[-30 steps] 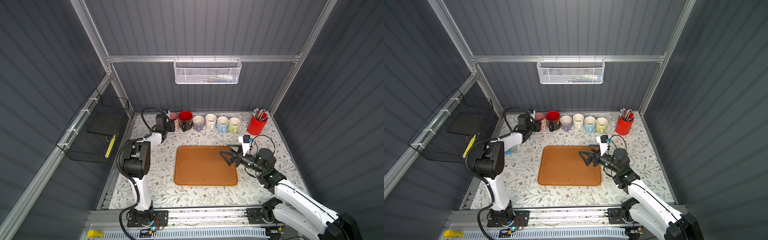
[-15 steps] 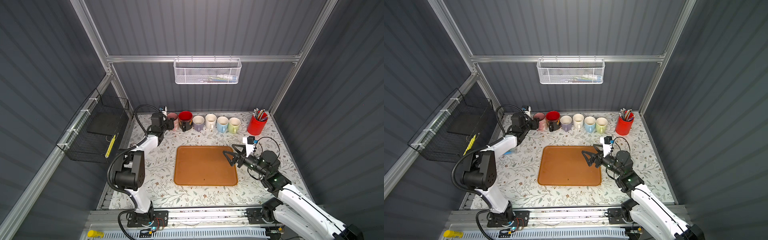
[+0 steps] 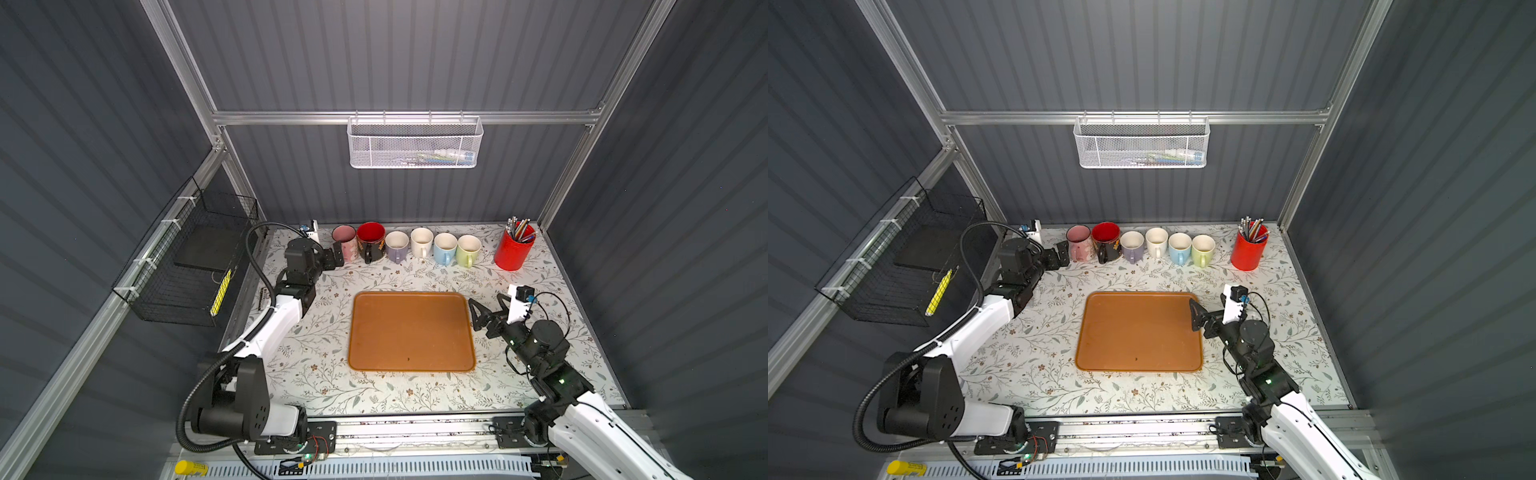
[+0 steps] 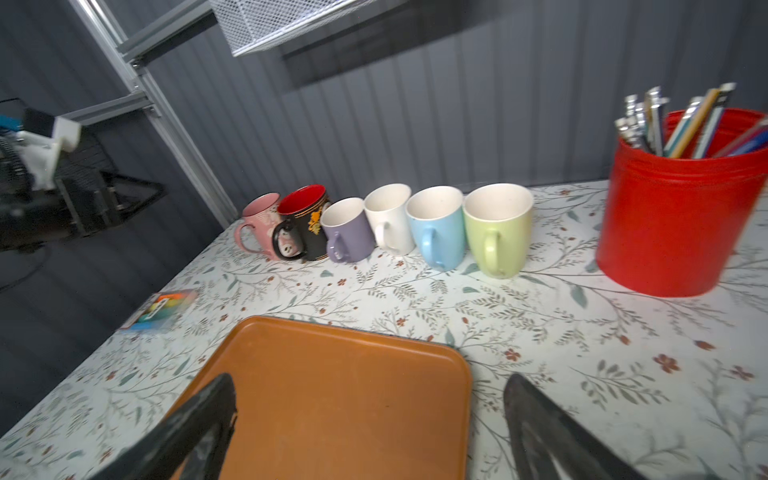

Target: Turn the mug right side up

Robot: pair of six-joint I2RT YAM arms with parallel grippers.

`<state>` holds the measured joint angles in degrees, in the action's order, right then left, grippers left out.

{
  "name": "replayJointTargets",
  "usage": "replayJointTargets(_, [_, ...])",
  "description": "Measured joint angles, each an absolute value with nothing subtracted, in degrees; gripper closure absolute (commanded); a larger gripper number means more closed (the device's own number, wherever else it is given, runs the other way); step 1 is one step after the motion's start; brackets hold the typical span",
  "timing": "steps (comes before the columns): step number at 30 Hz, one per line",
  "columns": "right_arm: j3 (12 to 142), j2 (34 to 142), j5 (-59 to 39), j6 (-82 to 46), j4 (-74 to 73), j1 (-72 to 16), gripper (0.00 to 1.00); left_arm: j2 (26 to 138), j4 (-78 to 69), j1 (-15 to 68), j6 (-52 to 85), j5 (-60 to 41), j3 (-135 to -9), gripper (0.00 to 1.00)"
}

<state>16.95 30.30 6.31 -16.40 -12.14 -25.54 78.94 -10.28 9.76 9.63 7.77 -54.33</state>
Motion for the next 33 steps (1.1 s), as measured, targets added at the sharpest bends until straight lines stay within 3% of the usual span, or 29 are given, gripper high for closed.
replayJointTargets(6, [15.2,31.0,18.3,-13.1,-13.6,-25.5,0.01,76.9,-4.1,9.8,15.4,19.2,-51.1,0.0])
replayJointTargets(14, [15.5,46.9,29.3,-6.8,-21.1,-23.1,0.01,80.5,-4.1,9.8,15.7,25.5,-41.2,0.0])
replayJointTargets(25, [15.8,58.4,29.3,-6.4,-30.5,-7.9,0.01,90.5,-12.6,9.8,8.4,24.2,-41.3,0.0])
replayJointTargets(33, [15.5,72.4,27.3,-5.4,-44.2,-5.5,0.01,97.2,-19.8,9.8,4.1,22.9,-41.3,0.0])
